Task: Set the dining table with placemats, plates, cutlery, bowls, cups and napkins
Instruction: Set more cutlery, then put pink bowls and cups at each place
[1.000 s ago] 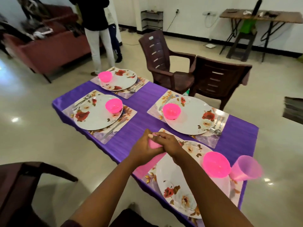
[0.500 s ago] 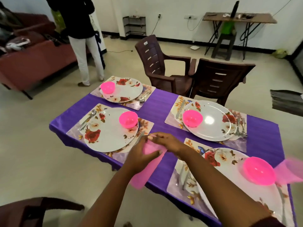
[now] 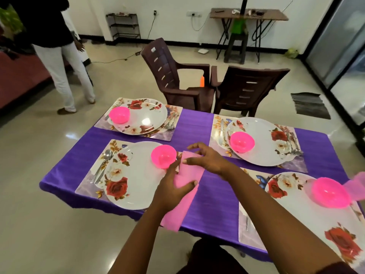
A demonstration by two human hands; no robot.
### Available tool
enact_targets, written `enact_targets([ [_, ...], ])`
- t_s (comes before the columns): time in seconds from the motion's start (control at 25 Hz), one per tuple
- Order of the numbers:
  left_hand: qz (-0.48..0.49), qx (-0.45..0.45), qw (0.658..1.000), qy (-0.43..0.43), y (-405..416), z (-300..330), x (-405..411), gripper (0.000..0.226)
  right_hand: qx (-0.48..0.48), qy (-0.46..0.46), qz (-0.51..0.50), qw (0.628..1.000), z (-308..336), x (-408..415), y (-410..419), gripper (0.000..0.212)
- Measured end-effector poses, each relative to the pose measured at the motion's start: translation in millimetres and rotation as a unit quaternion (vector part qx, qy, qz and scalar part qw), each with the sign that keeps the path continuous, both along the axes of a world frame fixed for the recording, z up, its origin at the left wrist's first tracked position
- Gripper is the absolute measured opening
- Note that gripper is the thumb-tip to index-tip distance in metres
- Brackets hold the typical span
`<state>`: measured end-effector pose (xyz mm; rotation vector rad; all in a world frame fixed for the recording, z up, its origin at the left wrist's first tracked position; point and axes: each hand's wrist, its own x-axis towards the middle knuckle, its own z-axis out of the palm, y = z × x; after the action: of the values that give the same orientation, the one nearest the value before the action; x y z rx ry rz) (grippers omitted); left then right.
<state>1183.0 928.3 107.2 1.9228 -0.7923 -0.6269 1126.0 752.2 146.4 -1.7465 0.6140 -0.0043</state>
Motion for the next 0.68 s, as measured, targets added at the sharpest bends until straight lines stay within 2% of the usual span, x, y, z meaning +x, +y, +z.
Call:
enact_targets([
  [0.16, 0.024, 0.006, 0.999, 0.035, -12, -7, 29, 0.063, -0.072, -0.018, -0.078, 0.994, -1, 34, -35, 0.061],
  [0.24, 0.044, 0.031, 0.998, 0.028, -14, -3, 49, 0.068, -0.136, -0.031, -0.094, 0.986, -9, 52, -49, 0.071],
  [0.36, 0.081, 0.050, 0.995, 0.029, -14, 6, 82, 0.068, -0.223, -0.020, -0.077, 0.971, -34, 74, -66, 0.085],
  [0.52, 0.132, 0.023, 0.990, 0.051, -13, 12, 105, 0.064, -0.258, 0.000, -0.032, 0.966, -64, 92, -68, 0.091],
  [0.68, 0.149, 0.046, 0.986, 0.059, -12, 9, 106, 0.067, -0.274, -0.012, -0.004, 0.962, -81, 98, -65, 0.091],
])
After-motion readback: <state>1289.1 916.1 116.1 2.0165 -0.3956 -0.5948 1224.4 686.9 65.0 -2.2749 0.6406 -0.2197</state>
